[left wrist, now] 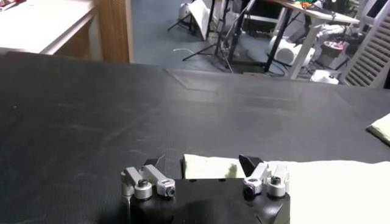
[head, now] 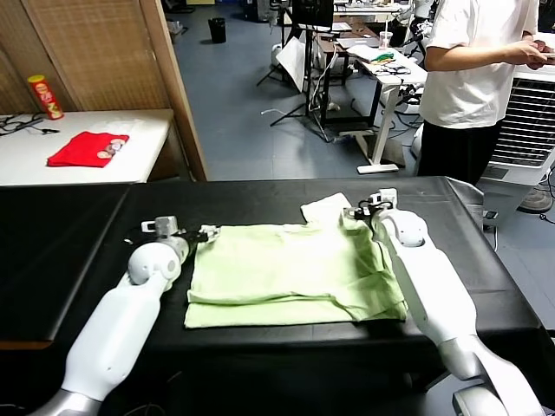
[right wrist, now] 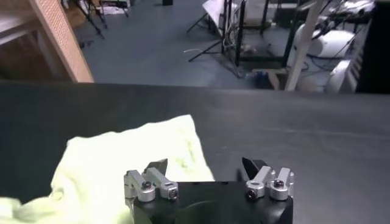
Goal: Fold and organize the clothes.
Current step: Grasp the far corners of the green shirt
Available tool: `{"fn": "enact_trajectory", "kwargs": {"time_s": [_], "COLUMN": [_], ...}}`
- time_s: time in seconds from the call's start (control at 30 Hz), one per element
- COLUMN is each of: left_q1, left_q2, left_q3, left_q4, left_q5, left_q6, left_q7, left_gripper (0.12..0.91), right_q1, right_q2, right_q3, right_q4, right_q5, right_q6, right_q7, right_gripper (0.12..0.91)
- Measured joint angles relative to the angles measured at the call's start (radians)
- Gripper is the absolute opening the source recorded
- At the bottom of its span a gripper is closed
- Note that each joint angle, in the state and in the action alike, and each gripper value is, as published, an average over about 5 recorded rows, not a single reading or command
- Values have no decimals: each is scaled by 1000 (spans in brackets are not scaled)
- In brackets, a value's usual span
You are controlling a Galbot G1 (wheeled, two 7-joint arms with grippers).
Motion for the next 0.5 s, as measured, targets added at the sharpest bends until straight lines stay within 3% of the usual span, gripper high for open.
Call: {"fn": "enact_trajectory", "kwargs": {"time_s": [0.23,0.3,0.37,0.5], "left_q1": [8,10,14,30], "left_q2": [-4,-5,-5,2], "left_q3": [-2,-6,-12,-30], "left_q4": [1,-3,-12,-44], "left_q5": [18,22,29,49], "left_q6": [-15,-23,-34,-52], "left_q7": [23,29,35,40], "left_gripper": [299,190,137,129], "right_q1": [-17,-24,-33,-59], "right_q2": [12,13,11,-5], "right_q3": [16,23,30,40], "right_q4": [1,7,17,54], "right_q5": [-18,-29,-42,-49], "right_q6": [54,84,122,200], "right_q7": [2,0,-7,-32], "right_gripper": [183,136,125,122]}}
